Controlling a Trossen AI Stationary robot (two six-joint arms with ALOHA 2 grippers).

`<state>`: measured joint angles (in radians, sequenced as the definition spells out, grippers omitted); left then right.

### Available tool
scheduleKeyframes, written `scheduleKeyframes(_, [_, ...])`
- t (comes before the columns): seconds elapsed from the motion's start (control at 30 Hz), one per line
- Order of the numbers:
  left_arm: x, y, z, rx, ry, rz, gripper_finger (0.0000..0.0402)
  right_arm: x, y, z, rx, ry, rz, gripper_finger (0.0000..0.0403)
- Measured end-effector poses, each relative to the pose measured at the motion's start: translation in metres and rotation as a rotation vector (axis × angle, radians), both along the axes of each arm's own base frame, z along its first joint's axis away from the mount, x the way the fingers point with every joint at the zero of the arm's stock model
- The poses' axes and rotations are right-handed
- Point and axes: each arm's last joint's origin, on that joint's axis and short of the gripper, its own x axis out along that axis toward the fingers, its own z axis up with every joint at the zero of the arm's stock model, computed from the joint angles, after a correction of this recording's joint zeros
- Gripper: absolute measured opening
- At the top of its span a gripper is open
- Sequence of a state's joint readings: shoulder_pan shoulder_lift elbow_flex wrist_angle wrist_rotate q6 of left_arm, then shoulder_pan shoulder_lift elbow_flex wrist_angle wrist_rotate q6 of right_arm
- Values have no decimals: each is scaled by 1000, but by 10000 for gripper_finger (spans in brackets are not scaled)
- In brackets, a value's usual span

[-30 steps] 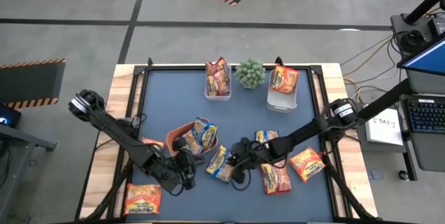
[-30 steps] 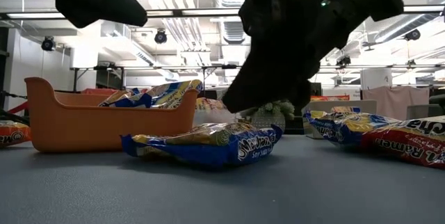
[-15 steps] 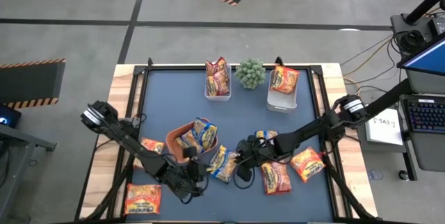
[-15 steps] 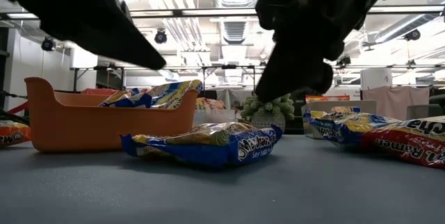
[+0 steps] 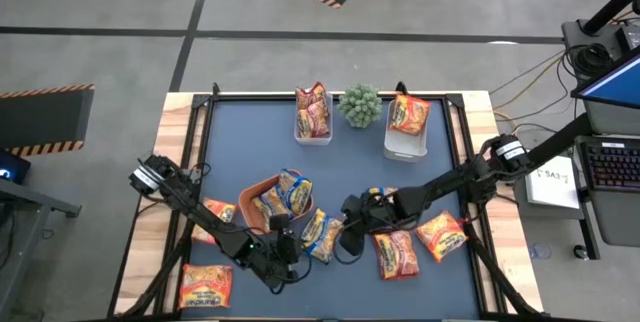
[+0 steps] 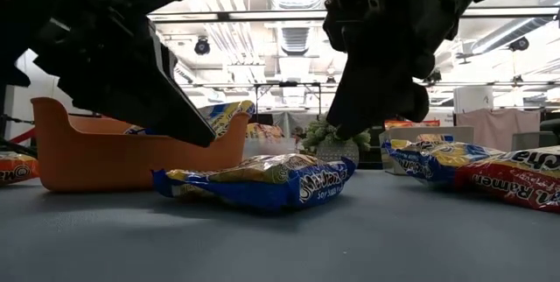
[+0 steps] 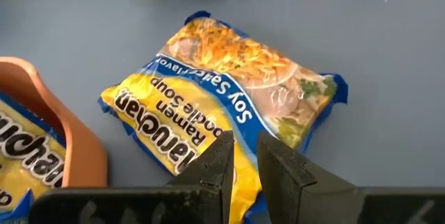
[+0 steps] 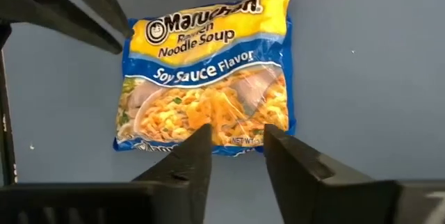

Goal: Sort Maruchan noodles
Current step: Put the blue noodle pack into the orange bin

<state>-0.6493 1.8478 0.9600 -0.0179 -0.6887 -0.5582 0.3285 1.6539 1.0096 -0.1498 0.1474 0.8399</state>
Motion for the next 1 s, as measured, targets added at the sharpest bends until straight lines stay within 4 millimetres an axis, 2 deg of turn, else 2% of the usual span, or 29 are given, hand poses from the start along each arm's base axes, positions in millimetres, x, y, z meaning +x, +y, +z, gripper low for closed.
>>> scheduleKeyframes(0.27, [1, 0, -8, -18, 34, -11, 47, 4, -13, -1, 0, 10, -41, 208])
scheduleKeyframes(0.53, [1, -1, -23, -19, 71, 3, 47, 9, -21, -10, 3, 27, -44, 270])
scheduleKeyframes(0.7, [2, -1, -29, -27, 85, 3, 47, 12, -20, -20, -9, 40, -31, 294])
scheduleKeyframes(1.0, [1, -1, -30, -30, 94, -1, 47, 20, -18, -20, 17, -30, 0, 311])
